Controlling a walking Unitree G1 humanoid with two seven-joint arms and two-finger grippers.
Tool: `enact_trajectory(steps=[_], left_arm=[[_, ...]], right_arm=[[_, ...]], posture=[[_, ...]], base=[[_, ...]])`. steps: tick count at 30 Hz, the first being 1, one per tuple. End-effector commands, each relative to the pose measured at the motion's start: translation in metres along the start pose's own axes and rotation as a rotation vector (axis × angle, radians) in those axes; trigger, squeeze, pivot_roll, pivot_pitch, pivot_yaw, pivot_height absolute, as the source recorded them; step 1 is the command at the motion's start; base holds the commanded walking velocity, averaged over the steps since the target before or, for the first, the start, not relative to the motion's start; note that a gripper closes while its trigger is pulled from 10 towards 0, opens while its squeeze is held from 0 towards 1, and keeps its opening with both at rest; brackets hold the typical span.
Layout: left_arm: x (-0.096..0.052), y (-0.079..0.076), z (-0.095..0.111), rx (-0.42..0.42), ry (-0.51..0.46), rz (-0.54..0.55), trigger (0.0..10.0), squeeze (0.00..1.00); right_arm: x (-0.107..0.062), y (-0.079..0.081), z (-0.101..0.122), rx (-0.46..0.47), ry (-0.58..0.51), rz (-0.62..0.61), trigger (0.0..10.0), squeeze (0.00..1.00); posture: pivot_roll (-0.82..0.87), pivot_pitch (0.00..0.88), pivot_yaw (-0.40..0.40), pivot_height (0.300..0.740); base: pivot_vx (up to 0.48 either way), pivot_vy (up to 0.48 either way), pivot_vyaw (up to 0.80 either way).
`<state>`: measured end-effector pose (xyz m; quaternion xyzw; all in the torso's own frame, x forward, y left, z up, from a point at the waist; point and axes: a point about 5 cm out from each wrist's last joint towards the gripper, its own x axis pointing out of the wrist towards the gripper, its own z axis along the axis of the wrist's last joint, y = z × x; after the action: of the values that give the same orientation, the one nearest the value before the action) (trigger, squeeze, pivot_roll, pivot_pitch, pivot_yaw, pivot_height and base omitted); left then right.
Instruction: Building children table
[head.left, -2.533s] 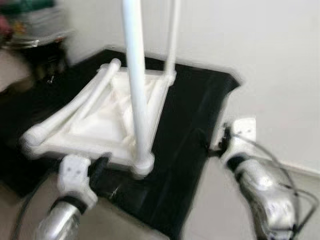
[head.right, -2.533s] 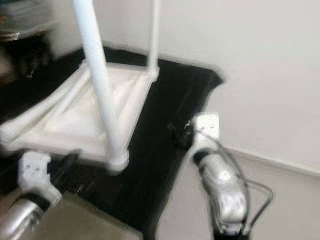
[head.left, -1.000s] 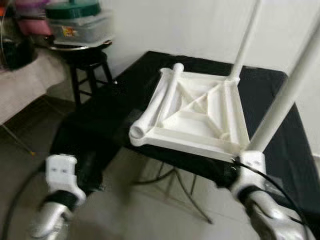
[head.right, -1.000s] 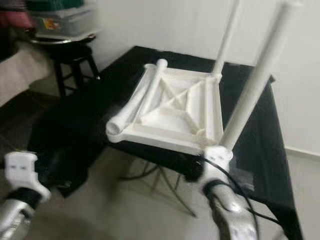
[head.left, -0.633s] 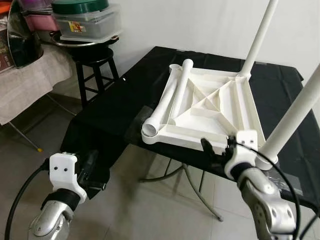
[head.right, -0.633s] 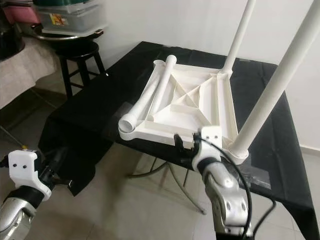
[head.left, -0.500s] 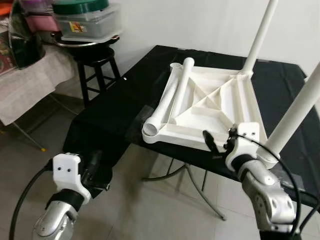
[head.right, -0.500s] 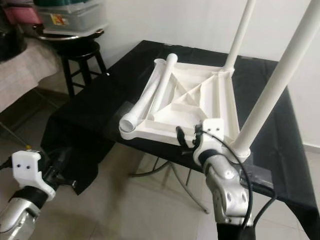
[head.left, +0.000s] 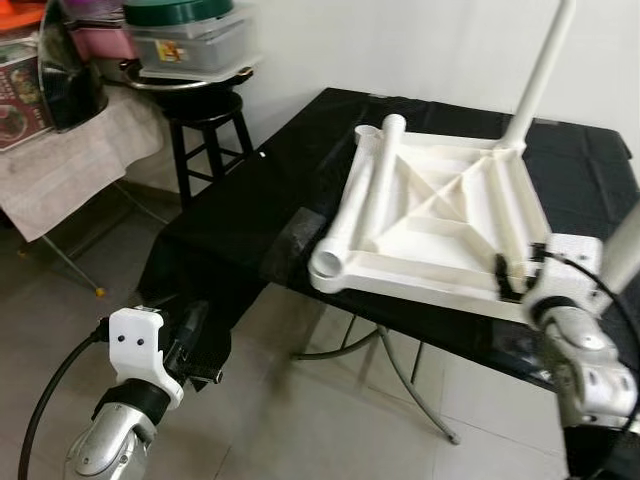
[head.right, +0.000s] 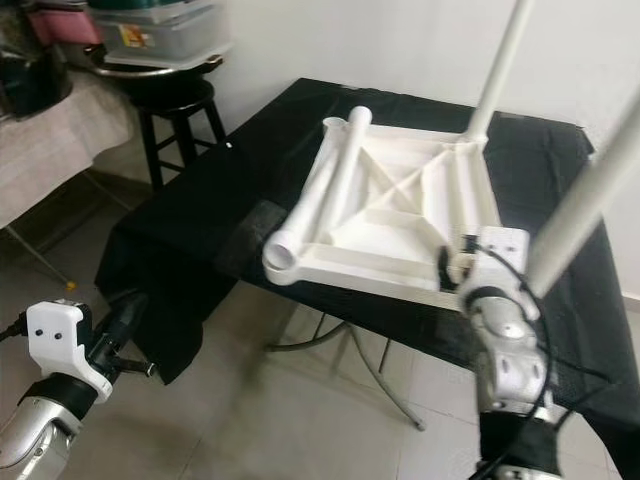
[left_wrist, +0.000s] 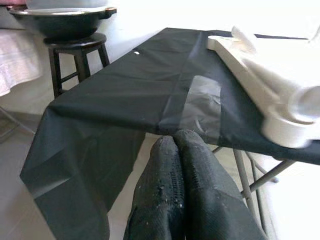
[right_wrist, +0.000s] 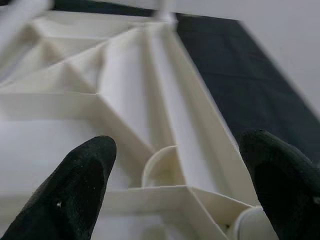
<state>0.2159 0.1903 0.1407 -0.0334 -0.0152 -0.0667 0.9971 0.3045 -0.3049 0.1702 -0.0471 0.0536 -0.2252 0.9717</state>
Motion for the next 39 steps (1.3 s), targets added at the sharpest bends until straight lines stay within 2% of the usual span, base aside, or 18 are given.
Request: enact_trajectory(steps=[1,3,6,11,12,13,14,16,17,19,20,21,23,25,28,31,33,39], left_arm=[[-0.001,-0.001,0.0,-0.005,0.003,-0.008,10.0,0.0],[-0.001,-0.002,0.0,-0.005,0.002,-0.011,10.0,0.0],[-0.001,-0.002,0.0,-0.005,0.001,-0.012,10.0,0.0],[-0.001,-0.002,0.001,-0.006,0.0,-0.011,10.0,0.0],[-0.001,-0.002,0.001,-0.006,-0.001,-0.012,10.0,0.0],[-0.001,-0.002,0.001,-0.006,-0.002,-0.012,10.0,0.0],[-0.001,-0.002,0.001,-0.006,-0.002,-0.012,10.0,0.0],[-0.001,-0.002,0.002,-0.005,-0.003,-0.016,10.0,0.0],[-0.001,-0.002,0.002,-0.005,-0.003,-0.016,10.0,0.0],[-0.001,-0.002,0.002,-0.006,-0.004,-0.019,10.0,0.0],[-0.001,-0.002,0.002,-0.006,-0.004,-0.019,10.0,0.0],[-0.001,-0.002,0.002,-0.007,-0.004,-0.02,10.0,0.0],[-0.001,-0.002,0.002,-0.007,-0.004,-0.02,10.0,0.0],[-0.001,-0.004,0.002,-0.016,-0.005,-0.032,10.0,0.0],[0.0,-0.004,0.002,-0.019,-0.005,-0.037,10.0,0.0],[0.0,-0.005,0.002,-0.025,-0.006,-0.043,10.0,0.0],[0.0,-0.006,0.002,-0.028,-0.006,-0.045,10.0,0.0],[-0.001,-0.008,0.002,-0.026,-0.006,-0.048,10.0,0.0]], right_arm=[[0.002,-0.019,0.004,-0.002,-0.024,-0.096,10.0,0.0],[0.009,-0.033,0.012,-0.004,-0.051,-0.146,10.0,0.0],[0.016,-0.042,0.021,-0.016,-0.086,-0.174,10.0,0.0],[0.021,-0.041,0.029,-0.008,-0.111,-0.176,10.0,0.0],[0.022,-0.029,0.031,0.004,-0.118,-0.12,10.0,0.0],[0.019,0.0,0.032,0.02,-0.135,0.028,10.0,0.0],[0.019,0.0,0.032,0.02,-0.135,0.028,10.0,0.0],[-0.006,0.073,0.041,0.03,-0.216,0.442,10.0,0.0],[-0.006,0.073,0.041,0.03,-0.216,0.442,10.0,0.0],[-0.036,0.115,0.048,0.003,-0.287,0.753,10.0,0.0],[-0.036,0.115,0.048,0.003,-0.287,0.753,10.0,0.0],[-0.048,0.125,0.051,-0.057,-0.323,0.876,10.0,0.0],[-0.048,0.125,0.051,-0.057,-0.323,0.876,10.0,0.0],[-0.064,0.135,0.051,-0.2,-0.364,1.067,10.0,0.0],[-0.066,0.136,0.051,-0.229,-0.367,1.103,10.0,0.0],[-0.074,0.136,0.043,-0.355,-0.343,1.211,10.0,0.0],[-0.081,0.135,0.032,-0.483,-0.299,1.286,10.0,0.0],[-0.077,0.134,0.018,-0.591,-0.226,1.262,10.0,0.0]], posture=[[-0.1,0.07,0.003,0.74],[-0.1,0.069,0.003,0.74],[-0.09,0.071,0.003,0.74],[-0.09,0.071,0.003,0.74],[-0.09,0.073,0.004,0.74],[-0.09,0.075,0.004,0.74],[-0.09,0.075,0.004,0.74],[-0.09,0.08,0.006,0.74],[-0.09,0.08,0.006,0.74],[-0.08,0.081,0.004,0.74],[-0.08,0.081,0.004,0.74],[-0.08,0.081,0.004,0.74],[-0.08,0.081,0.004,0.74],[-0.09,0.081,-0.004,0.74],[-0.09,0.081,-0.004,0.74],[-0.09,0.081,-0.01,0.74],[-0.09,0.079,-0.013,0.74],[-0.09,0.074,-0.018,0.74]], base=[[0.0,0.0,0.0],[0.0,0.0,0.0],[0.0,0.0,0.0],[0.0,0.0,0.0],[0.0,0.0,0.0],[0.0,0.0,0.0],[0.0,0.0,0.0],[0.0,0.0,0.0],[0.0,0.0,0.0],[0.0,0.0,0.0],[0.0,0.0,0.0],[0.0,0.0,0.0],[0.0,0.0,0.0],[0.0,0.0,0.0],[0.0,0.0,0.0],[0.0,0.0,0.0],[0.0,0.0,0.0],[0.0,0.0,0.0]])
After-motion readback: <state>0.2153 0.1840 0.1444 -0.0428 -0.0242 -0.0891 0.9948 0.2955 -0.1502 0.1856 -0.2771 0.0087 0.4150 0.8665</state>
